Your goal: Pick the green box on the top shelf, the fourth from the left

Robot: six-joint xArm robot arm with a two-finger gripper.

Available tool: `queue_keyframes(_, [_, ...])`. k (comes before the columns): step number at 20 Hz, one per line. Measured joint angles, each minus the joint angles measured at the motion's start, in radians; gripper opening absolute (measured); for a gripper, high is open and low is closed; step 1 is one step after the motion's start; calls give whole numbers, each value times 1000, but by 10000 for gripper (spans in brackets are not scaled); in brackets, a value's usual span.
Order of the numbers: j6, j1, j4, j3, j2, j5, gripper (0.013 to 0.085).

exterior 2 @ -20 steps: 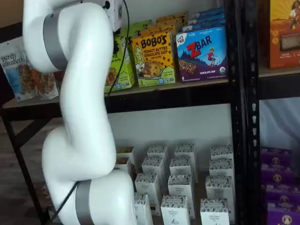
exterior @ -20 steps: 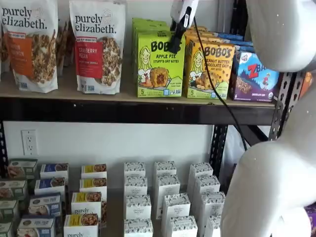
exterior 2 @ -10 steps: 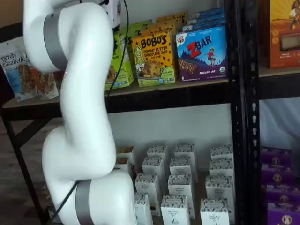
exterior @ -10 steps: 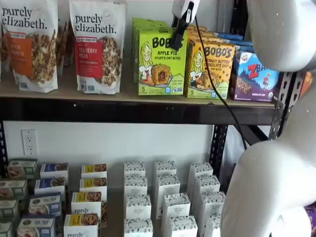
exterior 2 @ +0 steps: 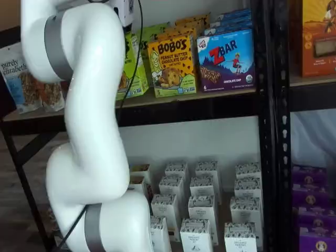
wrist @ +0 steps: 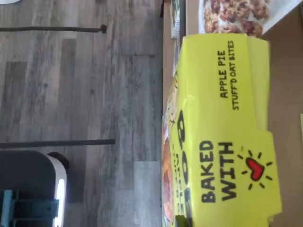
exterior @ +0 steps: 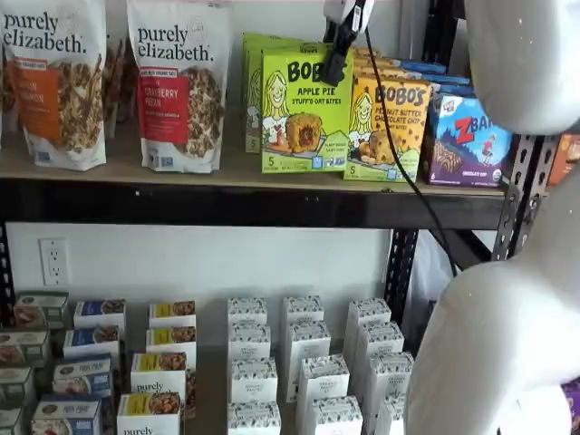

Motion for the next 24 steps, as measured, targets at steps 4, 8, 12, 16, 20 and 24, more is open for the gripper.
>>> queue_keyframes(4, [-3,-5,-1,23,-32,15,250])
queue_keyframes(8, [-10,-15,5,52,-64,30,250])
queue_keyframes(12, [-25,-28,-3,99,-107,42,250])
queue_keyframes(16, [-46,-44,-13,163,-156,37,250])
queue_keyframes(20, [-72,-68,-13,226,-205,29,250])
queue_keyframes(24, [-94,-88,-9,283,-247,19,250])
